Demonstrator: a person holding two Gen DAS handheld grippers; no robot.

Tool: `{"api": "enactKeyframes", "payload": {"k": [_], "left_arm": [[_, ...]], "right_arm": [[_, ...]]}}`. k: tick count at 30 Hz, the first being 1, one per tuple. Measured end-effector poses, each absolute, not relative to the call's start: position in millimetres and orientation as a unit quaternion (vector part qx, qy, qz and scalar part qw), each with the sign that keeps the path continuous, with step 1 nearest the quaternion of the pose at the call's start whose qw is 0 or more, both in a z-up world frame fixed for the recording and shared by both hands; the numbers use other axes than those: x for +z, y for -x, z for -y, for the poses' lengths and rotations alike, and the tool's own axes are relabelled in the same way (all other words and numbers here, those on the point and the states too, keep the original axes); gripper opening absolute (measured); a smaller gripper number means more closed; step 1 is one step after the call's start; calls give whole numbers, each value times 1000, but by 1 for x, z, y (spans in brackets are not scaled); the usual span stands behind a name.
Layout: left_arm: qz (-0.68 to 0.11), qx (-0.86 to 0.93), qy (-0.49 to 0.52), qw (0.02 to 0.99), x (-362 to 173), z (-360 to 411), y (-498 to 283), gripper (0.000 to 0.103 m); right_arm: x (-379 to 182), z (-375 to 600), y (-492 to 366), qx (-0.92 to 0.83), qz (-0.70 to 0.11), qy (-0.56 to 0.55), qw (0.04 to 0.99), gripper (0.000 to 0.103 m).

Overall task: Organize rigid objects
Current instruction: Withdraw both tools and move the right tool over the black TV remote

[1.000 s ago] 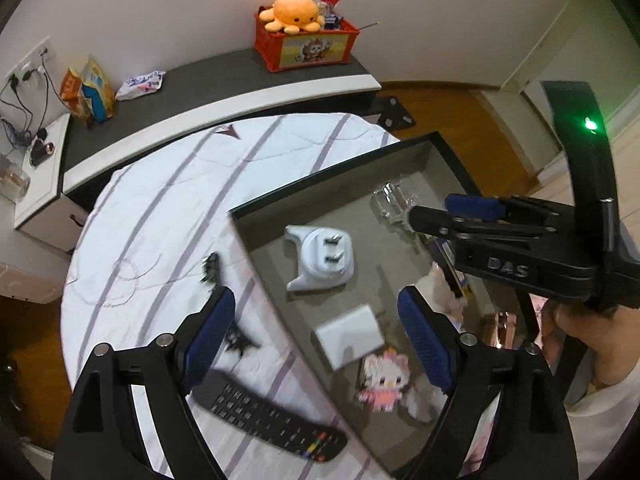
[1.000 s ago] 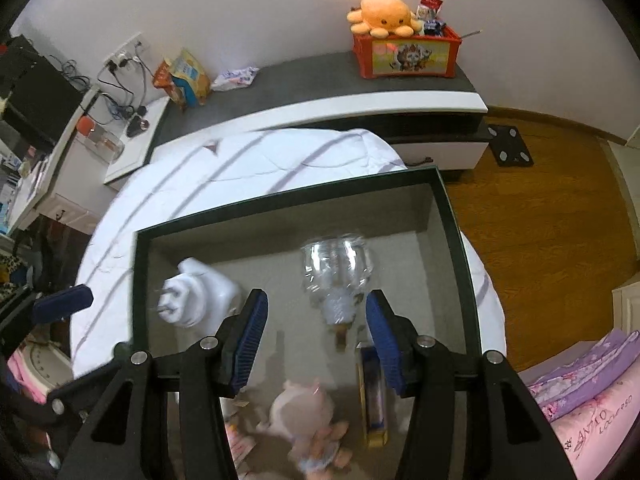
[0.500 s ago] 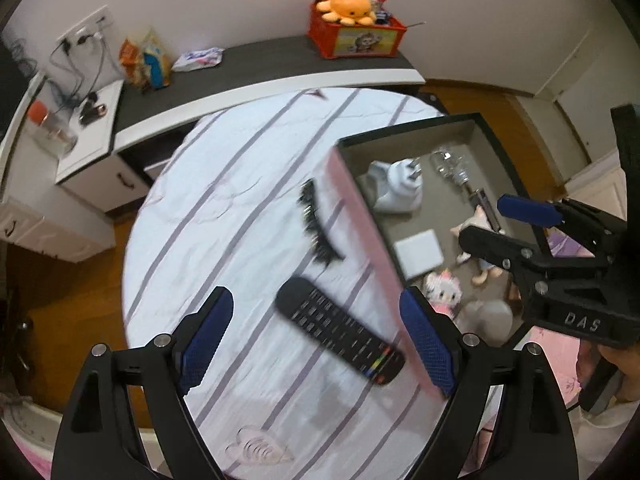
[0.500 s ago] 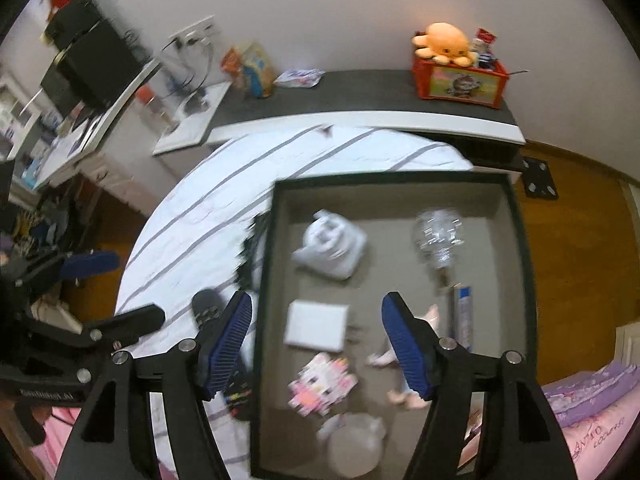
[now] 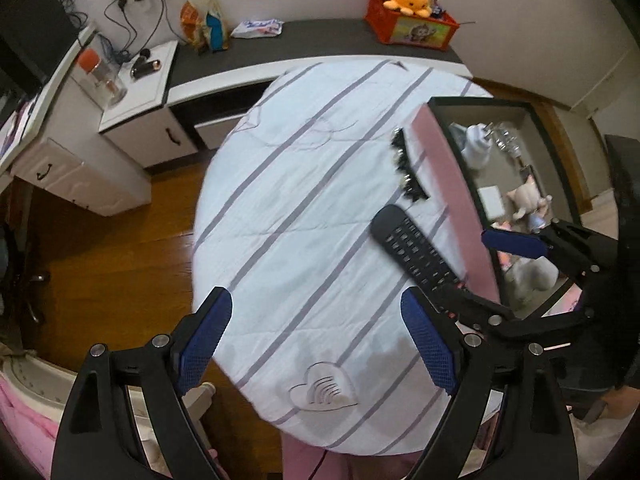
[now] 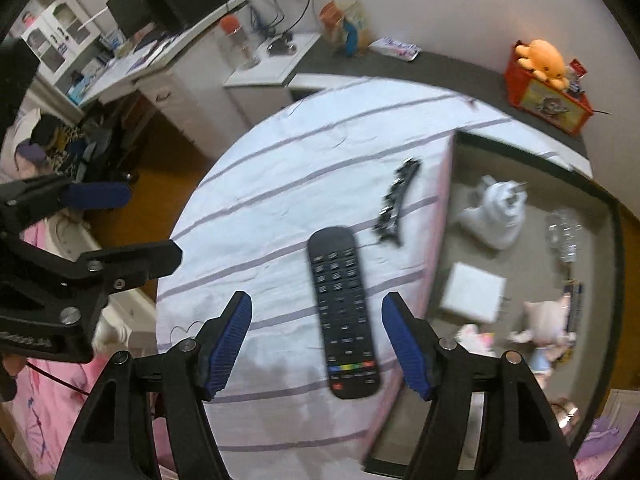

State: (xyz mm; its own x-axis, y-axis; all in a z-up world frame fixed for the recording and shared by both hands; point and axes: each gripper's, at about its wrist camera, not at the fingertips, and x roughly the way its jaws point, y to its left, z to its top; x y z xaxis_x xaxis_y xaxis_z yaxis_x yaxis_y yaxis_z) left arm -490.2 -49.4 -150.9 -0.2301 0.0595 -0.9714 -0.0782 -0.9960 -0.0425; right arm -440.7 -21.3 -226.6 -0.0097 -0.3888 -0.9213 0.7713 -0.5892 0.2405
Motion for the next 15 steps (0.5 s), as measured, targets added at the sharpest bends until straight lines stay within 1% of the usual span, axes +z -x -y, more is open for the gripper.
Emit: {"api": "enactKeyframes", "payload": {"k": [8,15], "left_arm": [[-11,772,634,51,-155,60,490,88],[-21,764,642,59,-163,52,496,88]], "right_arm": [[-255,30,427,-688,-183,-578,399,69],[-278,31,438,-696,-202,-587,361,69]]}}
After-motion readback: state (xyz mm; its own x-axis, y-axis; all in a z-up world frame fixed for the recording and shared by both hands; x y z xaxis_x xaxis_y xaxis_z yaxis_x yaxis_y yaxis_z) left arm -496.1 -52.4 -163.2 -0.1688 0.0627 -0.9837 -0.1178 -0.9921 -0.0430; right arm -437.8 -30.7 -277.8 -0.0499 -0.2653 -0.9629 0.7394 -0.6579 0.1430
